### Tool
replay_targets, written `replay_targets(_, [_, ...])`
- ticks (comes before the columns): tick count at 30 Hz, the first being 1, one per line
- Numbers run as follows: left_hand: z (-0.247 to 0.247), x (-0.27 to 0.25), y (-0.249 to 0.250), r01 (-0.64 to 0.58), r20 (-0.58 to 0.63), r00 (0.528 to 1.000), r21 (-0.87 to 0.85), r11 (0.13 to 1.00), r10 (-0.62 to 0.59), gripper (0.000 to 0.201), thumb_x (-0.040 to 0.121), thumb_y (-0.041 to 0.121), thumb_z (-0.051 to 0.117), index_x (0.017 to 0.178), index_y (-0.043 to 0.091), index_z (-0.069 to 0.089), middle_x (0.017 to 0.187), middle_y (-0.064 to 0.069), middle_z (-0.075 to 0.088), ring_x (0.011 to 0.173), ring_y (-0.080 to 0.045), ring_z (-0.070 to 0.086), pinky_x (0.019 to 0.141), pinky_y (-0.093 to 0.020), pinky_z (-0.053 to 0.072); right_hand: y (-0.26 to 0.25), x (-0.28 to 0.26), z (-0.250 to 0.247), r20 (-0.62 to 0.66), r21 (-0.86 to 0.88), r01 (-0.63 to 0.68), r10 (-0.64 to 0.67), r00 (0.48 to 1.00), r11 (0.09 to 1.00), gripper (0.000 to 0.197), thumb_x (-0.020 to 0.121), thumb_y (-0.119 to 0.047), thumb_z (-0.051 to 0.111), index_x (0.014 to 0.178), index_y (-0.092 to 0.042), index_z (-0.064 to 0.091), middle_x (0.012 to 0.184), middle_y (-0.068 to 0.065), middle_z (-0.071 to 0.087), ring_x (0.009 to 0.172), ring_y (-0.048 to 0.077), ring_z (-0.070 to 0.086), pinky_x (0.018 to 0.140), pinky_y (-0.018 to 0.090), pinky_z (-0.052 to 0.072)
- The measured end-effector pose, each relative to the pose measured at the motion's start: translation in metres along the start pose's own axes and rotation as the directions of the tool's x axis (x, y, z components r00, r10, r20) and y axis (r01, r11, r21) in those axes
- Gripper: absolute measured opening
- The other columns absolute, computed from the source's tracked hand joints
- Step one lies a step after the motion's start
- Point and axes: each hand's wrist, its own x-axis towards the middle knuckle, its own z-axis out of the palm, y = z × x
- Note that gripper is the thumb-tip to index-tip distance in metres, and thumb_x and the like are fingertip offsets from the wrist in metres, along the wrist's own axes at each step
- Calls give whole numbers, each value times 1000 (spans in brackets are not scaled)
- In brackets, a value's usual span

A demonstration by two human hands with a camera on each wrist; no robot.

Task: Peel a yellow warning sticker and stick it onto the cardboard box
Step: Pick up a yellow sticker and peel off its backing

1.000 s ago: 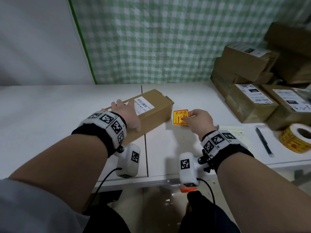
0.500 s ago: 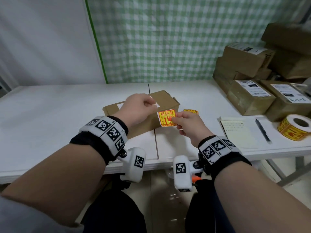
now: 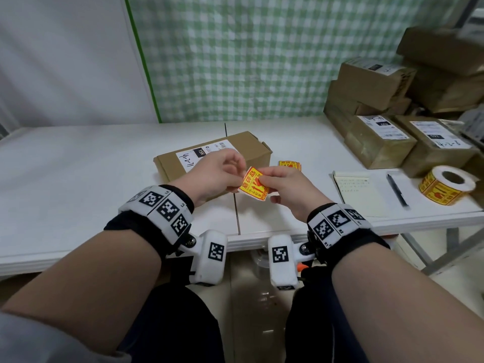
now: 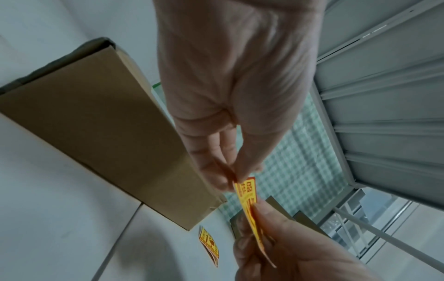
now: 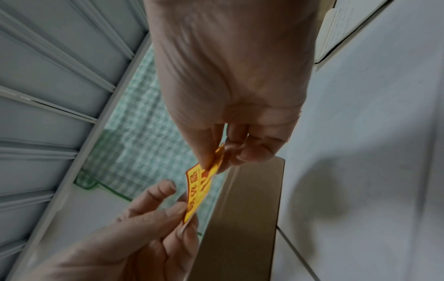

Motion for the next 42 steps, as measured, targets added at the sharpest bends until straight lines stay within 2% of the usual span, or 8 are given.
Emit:
replay_targets(3, [6, -2, 1, 20, 75, 997, 63, 998, -24, 29, 79, -17, 52, 80, 9, 64, 77, -13, 60, 57, -12, 57, 57, -17, 51, 0, 0, -1, -2, 72, 19, -19, 1000, 997, 16, 88, -9, 57, 95, -21, 66, 91, 6, 66, 80, 21, 59, 74, 32, 47])
replay_targets(5, [9, -2, 0, 48, 78, 996, 73, 996, -54, 30, 79, -17, 53, 87, 8, 68, 76, -13, 61, 52, -9, 59, 58, -17, 52, 0, 1, -1, -43, 116, 24, -19, 999, 993, 18, 87, -10, 59, 101, -21, 63, 94, 5, 63, 79, 20, 59, 69, 28, 48])
replay_targets(10, [12, 2, -2, 73, -107, 991, -78, 994, -81, 29, 75, -16, 61, 90, 8, 68, 85, -16, 66, 67, -20, 66, 66, -22, 58, 5, 1, -5, -113, 161, -50, 69, 991, 986, 39, 84, -25, 66, 121, -16, 56, 95, 2, 59, 73, 16, 52, 62, 25, 44])
replay_targets(15, [13, 5, -4, 11, -213, 976, -136, 991, -40, 24, 76, -12, 64, 95, 2, 67, 76, -13, 65, 51, -8, 66, 60, -17, 56, 7, -5, -1, 7, 95, -96, 95, 995, 991, 12, 84, -26, 65, 89, -14, 65, 81, 1, 62, 67, 12, 50, 56, 20, 43])
replay_targets(20, [17, 6, -5, -8, -232, 972, -121, 993, -21, 25, 76, -10, 65, 98, 2, 67, 72, -8, 63, 50, -5, 65, 59, -14, 54, 6, -5, 2, 14, 98, -87, 86, 996, 991, 9, 86, -16, 62, 91, -10, 65, 74, 1, 62, 62, 11, 49, 54, 19, 43])
replay_targets(28, [20, 7, -9, 20, -199, 979, -89, 996, -38, 17, 76, -6, 67, 86, 8, 67, 93, -26, 65, 83, -33, 66, 80, -33, 56, 7, -5, 2, 3, 128, -77, 77, 997, 989, 8, 85, -13, 62, 90, -8, 65, 72, 3, 61, 59, 10, 49, 53, 18, 42])
replay_targets(34, [21, 4, -10, 0, -136, 990, 198, 980, 27, 2, 78, 16, 69, 78, 15, 71, 67, 5, 59, 60, -7, 48, 60, -22, 38, 7, -7, 3, -51, 94, -45, 50, 997, 995, 7, 83, -12, 62, 76, -11, 64, 66, 1, 59, 57, 11, 46, 52, 18, 40])
replay_targets(42, [19, 3, -4, -100, -50, 988, 535, 839, 149, 13, 80, 16, 67, 87, 9, 76, 101, -2, 66, 94, -15, 59, 69, -24, 42, 7, -9, 6, -68, -41, 21, -23, 997, 999, 6, 80, -7, 64, 75, -6, 67, 65, 4, 59, 55, 10, 47, 46, 14, 40])
